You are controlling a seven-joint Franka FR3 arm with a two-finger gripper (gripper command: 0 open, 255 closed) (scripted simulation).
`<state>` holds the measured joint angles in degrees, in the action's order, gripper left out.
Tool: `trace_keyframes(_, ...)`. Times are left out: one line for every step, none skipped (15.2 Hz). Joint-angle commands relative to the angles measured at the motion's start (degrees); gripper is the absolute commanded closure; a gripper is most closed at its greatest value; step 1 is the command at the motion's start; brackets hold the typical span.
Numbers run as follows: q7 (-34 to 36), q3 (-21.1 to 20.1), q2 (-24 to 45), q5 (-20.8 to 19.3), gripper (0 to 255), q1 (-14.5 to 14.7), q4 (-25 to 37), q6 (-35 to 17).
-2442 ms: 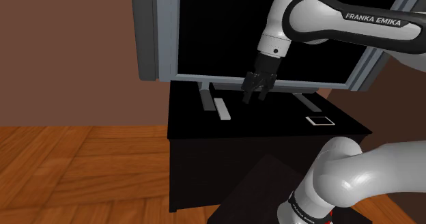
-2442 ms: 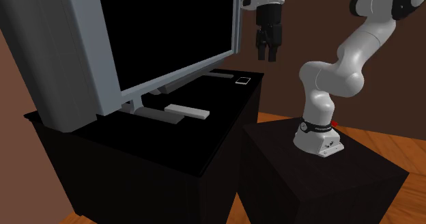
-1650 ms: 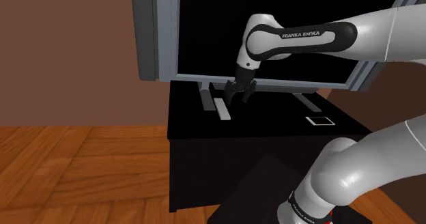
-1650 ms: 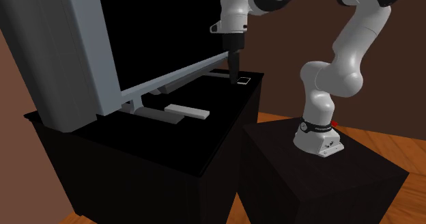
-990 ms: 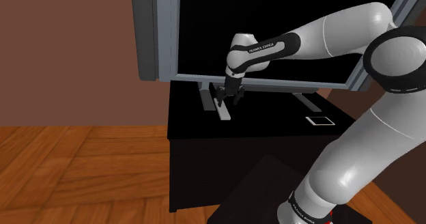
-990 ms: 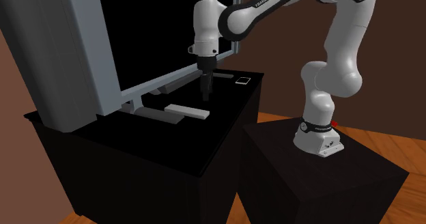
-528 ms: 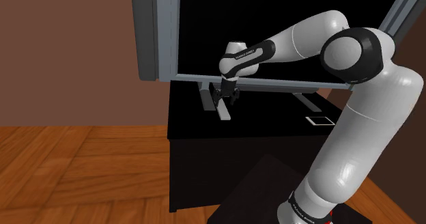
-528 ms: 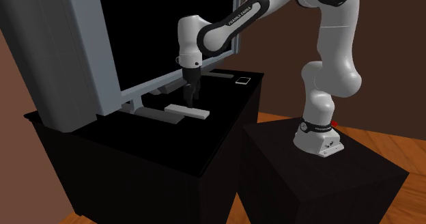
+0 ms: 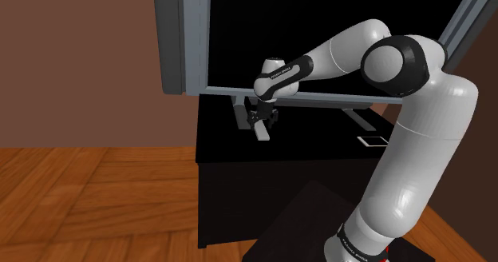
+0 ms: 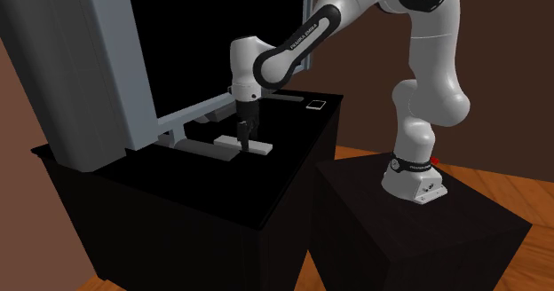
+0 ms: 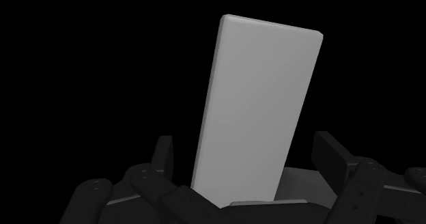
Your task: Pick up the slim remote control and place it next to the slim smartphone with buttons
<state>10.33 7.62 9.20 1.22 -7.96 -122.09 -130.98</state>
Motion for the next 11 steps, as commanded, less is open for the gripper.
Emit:
trace_keyframes(0.05,-0.05,0.41,0.07,0,0.04,-0.27,-0.7)
trace_keyframes(0.05,-0.05,0.42,0.07,0,0.04,-0.26,-0.7)
trace_keyframes(0.05,-0.05,0.42,0.07,0,0.04,-0.26,-0.7)
trace_keyframes(0.05,-0.05,0.42,0.07,0,0.04,-0.26,-0.7)
trace_keyframes(0.05,-0.05,0.42,0.07,0,0.04,-0.26,-0.7)
trace_keyframes(0.05,-0.05,0.42,0.07,0,0.04,-0.26,-0.7)
trace_keyframes(0.05,-0.05,0.42,0.07,0,0.04,-0.26,-0.7)
trace_keyframes(0.05,-0.05,0.42,0.07,255,0.04,-0.26,-0.7)
trace_keyframes(0.05,-0.05,0.42,0.07,255,0.04,-0.26,-0.7)
trace_keyframes(0.04,-0.05,0.42,0.07,255,0.04,-0.26,-0.7)
trace_keyframes(0.06,-0.06,0.41,0.07,255,0.04,-0.25,-0.69)
